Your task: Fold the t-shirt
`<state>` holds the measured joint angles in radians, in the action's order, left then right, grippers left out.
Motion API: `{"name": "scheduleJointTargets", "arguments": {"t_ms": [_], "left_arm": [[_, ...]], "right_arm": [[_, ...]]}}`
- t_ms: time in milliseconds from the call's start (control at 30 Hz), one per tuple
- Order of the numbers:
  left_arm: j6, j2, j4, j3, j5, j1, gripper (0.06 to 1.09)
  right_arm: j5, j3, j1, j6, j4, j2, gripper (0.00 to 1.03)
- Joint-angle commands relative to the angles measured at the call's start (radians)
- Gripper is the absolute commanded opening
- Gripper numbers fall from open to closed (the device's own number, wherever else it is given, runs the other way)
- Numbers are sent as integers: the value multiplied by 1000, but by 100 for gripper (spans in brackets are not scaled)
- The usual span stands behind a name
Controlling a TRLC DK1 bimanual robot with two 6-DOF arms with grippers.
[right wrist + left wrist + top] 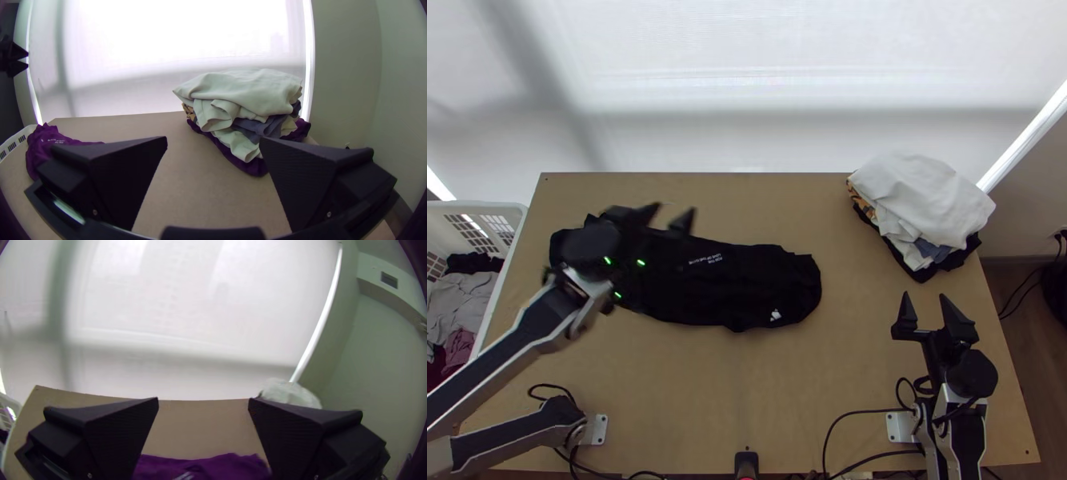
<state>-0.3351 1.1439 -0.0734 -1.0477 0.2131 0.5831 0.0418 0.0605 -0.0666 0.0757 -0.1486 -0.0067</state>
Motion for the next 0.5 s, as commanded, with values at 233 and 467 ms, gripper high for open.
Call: {"name": "scheduleJointTargets", "arguments": {"t_ms": [233, 467], "left_arm": [[199, 13, -327, -86, -304, -488, 103], [254, -10, -405, -92, -304, -606, 104]], "right_arm": [[1, 1, -1, 13, -20, 4, 98], [1, 1, -1, 13, -20, 4, 98]]}}
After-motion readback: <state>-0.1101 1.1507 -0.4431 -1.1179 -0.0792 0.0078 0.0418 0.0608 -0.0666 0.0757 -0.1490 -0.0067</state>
